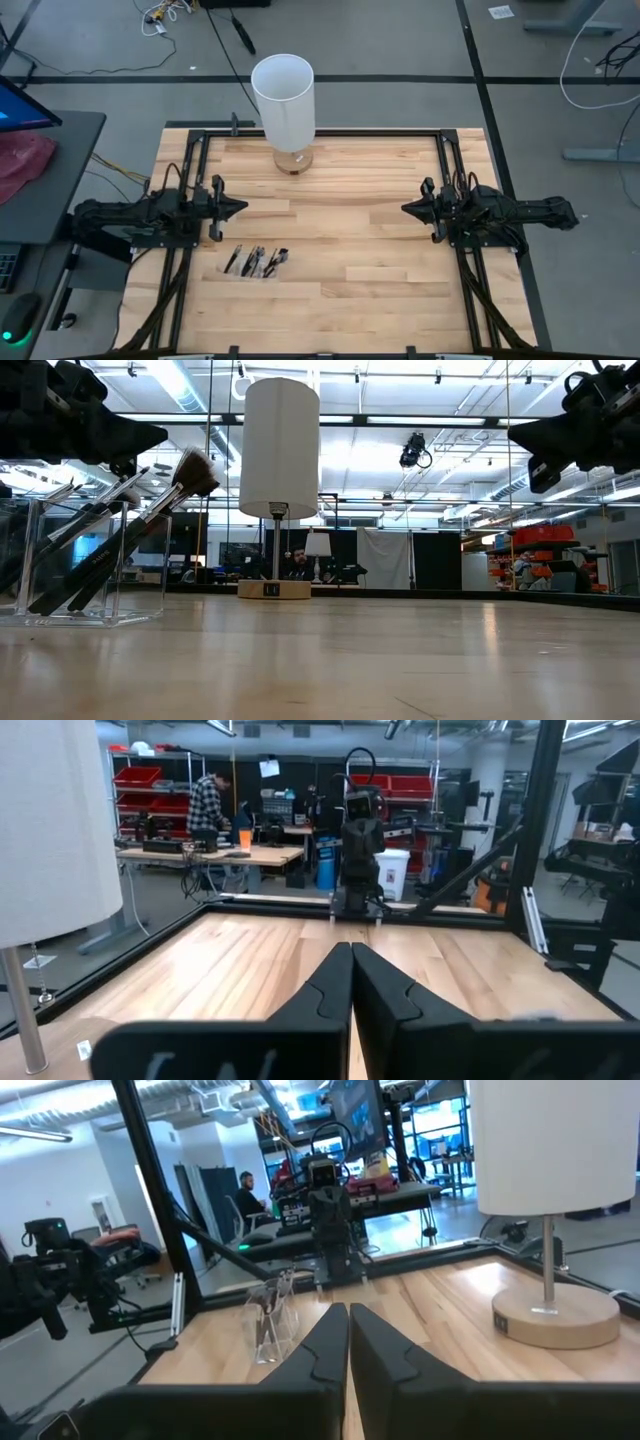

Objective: Put items in baskets/containers
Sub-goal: Return to Home Position

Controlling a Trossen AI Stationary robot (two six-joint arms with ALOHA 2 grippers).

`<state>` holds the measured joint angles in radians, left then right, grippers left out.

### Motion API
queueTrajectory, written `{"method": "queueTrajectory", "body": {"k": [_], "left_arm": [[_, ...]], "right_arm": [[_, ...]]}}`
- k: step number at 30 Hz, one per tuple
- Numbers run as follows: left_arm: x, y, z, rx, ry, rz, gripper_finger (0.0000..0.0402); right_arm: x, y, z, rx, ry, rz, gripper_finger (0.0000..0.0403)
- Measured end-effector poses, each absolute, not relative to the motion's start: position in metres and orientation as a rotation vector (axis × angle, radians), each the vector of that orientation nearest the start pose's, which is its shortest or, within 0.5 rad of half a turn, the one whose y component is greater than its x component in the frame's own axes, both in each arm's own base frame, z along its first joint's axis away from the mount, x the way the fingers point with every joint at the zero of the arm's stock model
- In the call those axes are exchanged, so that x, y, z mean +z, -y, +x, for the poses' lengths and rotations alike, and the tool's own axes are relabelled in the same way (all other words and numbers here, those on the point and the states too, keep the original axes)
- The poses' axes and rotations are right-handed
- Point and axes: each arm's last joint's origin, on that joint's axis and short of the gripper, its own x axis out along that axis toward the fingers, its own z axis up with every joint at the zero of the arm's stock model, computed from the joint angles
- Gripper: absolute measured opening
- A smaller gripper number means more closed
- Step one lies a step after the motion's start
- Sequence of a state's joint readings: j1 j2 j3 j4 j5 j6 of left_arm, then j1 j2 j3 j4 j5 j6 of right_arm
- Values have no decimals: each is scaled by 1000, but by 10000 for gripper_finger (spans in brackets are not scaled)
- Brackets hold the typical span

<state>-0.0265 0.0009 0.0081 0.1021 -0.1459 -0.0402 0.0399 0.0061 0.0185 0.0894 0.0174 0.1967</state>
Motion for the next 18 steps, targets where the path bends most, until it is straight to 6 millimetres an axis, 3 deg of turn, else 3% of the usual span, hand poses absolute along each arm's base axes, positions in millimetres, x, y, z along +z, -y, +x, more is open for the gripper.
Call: {"method": "queueTrajectory", "body": {"k": [12,18], "left_arm": [[176,0,97,104,111,-50,9],[176,0,97,105,111,-51,9]], "right_arm": [[178,-3,97,32,97,195,18],[171,-3,97,24,30,44,18]]}}
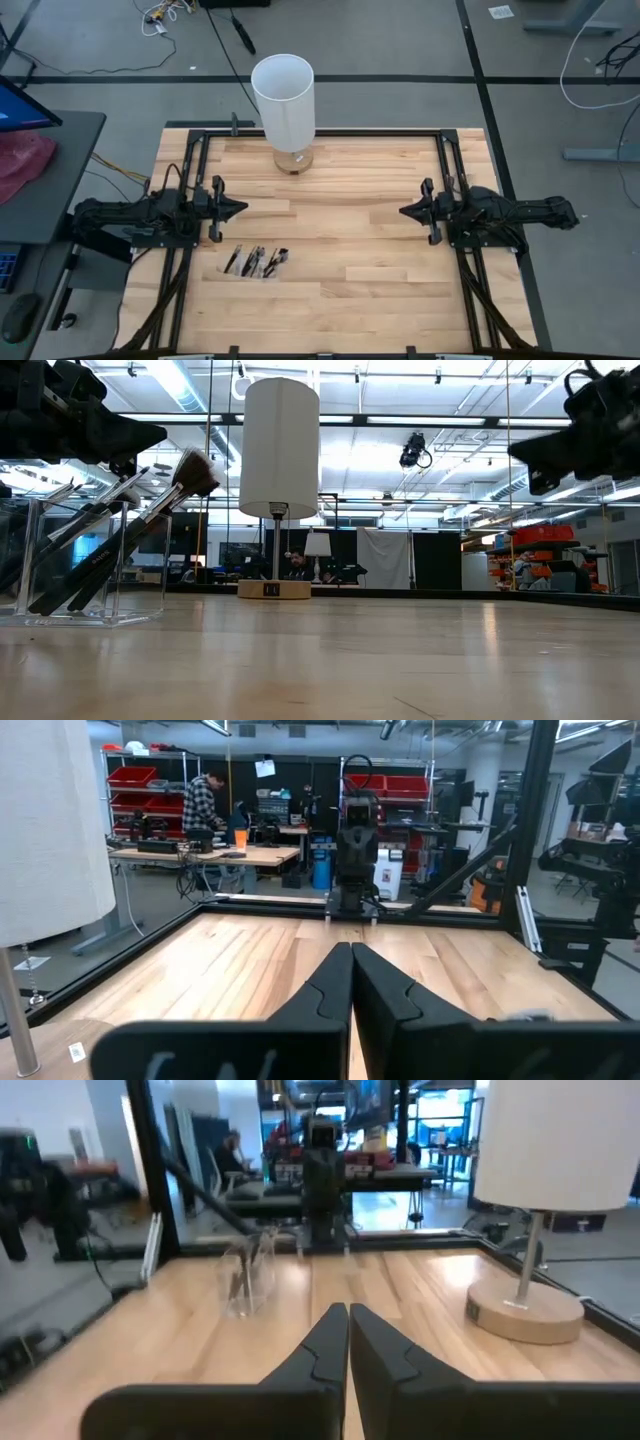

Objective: Put items in baskets/containers
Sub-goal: Return to Home Position

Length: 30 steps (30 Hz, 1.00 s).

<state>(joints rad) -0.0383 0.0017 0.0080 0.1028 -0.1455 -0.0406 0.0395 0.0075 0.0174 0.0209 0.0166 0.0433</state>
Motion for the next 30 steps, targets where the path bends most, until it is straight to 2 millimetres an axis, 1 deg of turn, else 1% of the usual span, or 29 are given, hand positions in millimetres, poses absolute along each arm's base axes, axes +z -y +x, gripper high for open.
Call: {"method": "queueTrajectory", "body": {"k": [3,8,26,30], "left_arm": [[176,0,97,105,112,-51,9],[176,0,97,105,112,-51,9],[176,0,96,104,112,-50,9],[176,0,96,104,112,-50,9]], "right_arm": [[168,-4,98,41,2,10,18],[167,-4,99,42,-13,7,18],[167,-4,99,44,-11,8,18],[170,-5,97,54,23,10,18]]}}
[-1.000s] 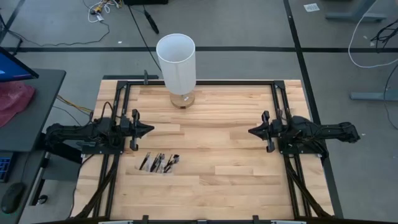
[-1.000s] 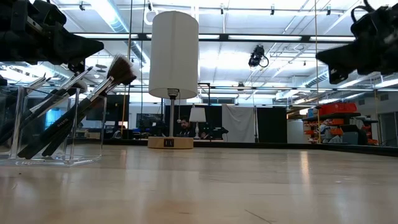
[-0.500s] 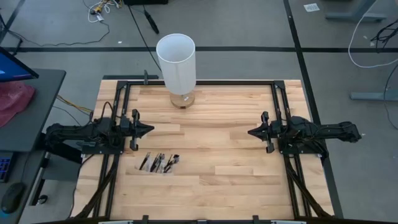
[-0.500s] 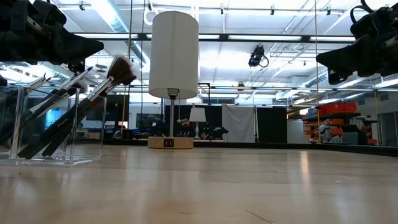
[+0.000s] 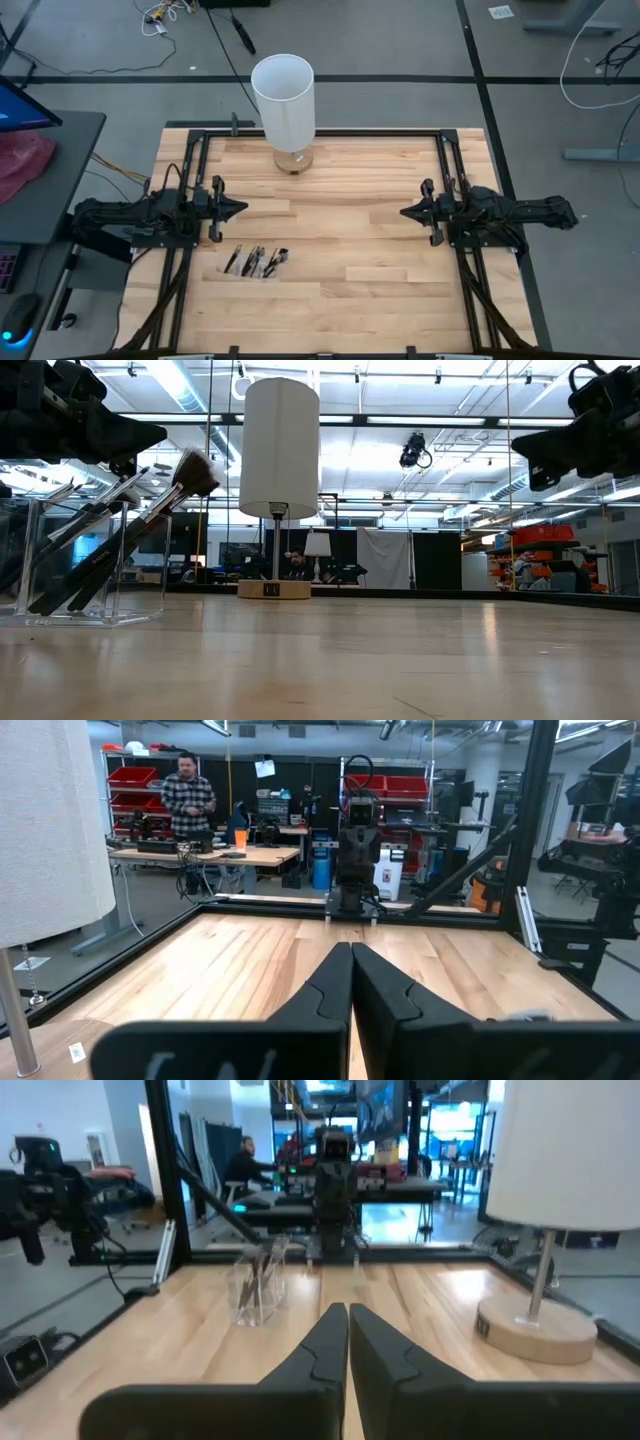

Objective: Put items in baskets/containers
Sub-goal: Return to Home Position

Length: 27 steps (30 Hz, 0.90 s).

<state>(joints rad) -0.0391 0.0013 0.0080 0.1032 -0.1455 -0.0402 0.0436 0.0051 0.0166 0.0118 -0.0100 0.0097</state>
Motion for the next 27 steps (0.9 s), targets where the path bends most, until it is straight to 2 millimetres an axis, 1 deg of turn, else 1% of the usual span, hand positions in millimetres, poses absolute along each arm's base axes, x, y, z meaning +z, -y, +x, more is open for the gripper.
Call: {"method": "queueTrajectory", "body": {"k": [5,27], "left_arm": [[176,0,97,104,112,-50,9],[176,0,97,104,106,-50,9]], "right_arm": [[176,-4,96,53,81,11,18],[176,-4,96,52,88,11,18]]}}
